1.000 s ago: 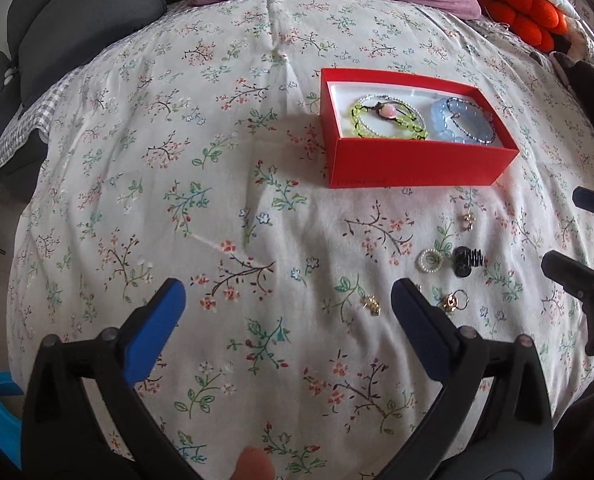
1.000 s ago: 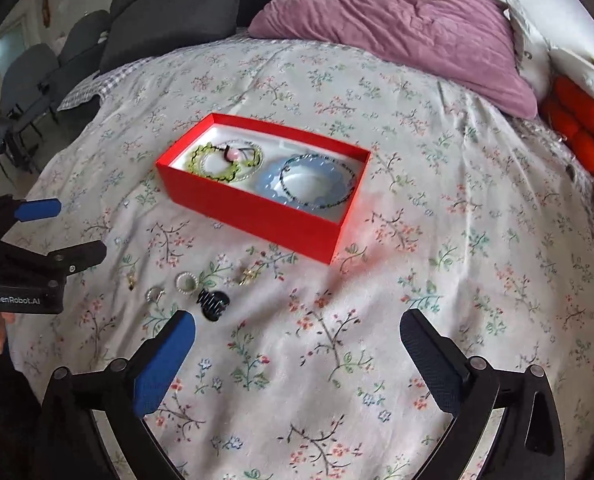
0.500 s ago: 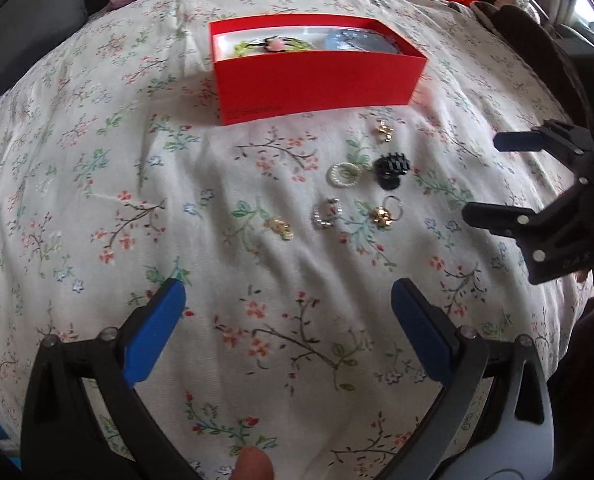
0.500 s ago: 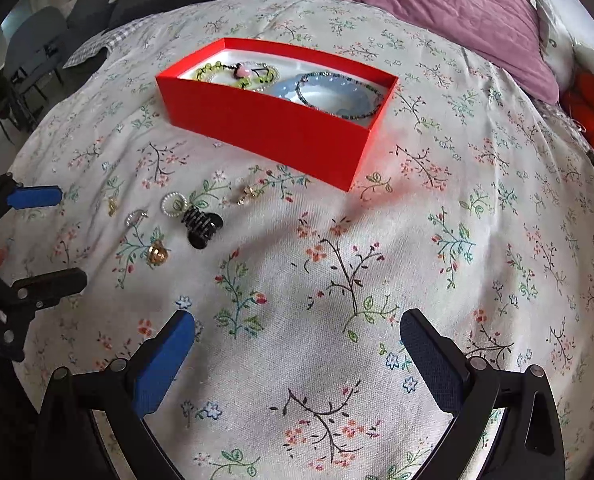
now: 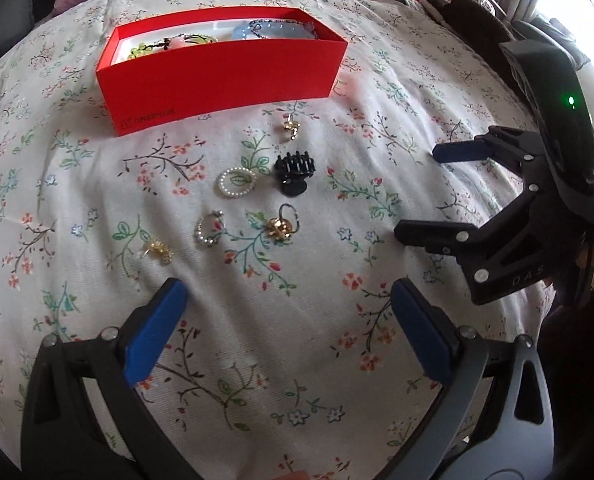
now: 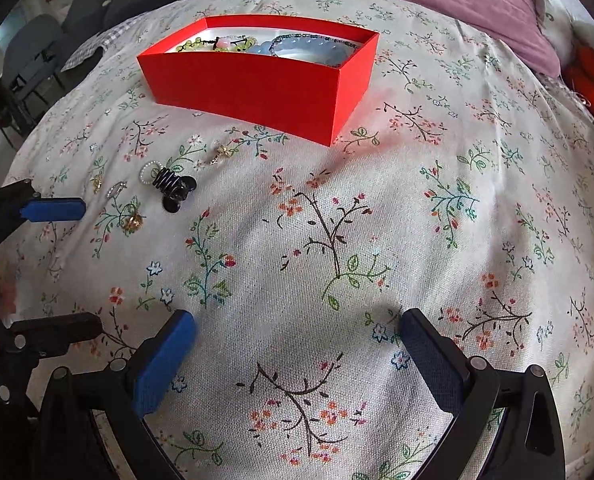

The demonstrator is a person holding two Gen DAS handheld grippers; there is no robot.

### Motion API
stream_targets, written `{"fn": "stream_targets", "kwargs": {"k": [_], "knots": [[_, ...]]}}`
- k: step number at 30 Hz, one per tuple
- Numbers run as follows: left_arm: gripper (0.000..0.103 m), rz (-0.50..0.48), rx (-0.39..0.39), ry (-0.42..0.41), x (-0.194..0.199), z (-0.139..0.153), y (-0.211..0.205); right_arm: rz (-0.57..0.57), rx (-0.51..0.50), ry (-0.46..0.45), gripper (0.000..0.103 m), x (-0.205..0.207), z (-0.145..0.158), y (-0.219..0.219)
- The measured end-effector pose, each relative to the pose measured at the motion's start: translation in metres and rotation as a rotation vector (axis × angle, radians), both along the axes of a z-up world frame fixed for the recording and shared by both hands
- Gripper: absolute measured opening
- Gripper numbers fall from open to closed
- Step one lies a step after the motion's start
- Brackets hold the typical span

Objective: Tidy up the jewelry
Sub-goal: 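Move both tools toward the rings, earrings and black hair clip, then grasp a gold earring with the left tool while the right tool grasps the black hair clip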

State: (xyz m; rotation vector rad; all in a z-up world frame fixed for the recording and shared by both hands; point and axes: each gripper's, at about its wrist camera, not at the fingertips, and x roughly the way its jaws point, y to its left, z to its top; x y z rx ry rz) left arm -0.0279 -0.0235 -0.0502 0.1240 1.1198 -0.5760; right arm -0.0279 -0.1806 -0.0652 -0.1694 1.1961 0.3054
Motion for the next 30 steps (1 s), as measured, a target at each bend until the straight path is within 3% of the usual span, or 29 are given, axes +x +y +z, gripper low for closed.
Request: {"fn": "stream_targets", "kwargs": {"k": [4,11,19,30], "knots": [[0.073,0.006,-0.031,-0.007,0.006,0.002,-0.007,0.014,-0.005,0.012,0.103,0.002,0.001,0.001],[0.054,0.003,-0.002,-0.044,0.012,-0.003,-0.02,0.037,0.0,0.008,0.103,-0.005,0.003,0.001],[0.02,0.006,0.047,-0.079,0.011,-0.004,-0.019,0.041,-0.003,0.013,0.103,-0.007,0.004,0.001],[0.018,-0.037,0.062,-0.107,-0.002,0.007,-0.015,0.067,0.021,-0.015,0.103,-0.004,0.008,0.013]]}}
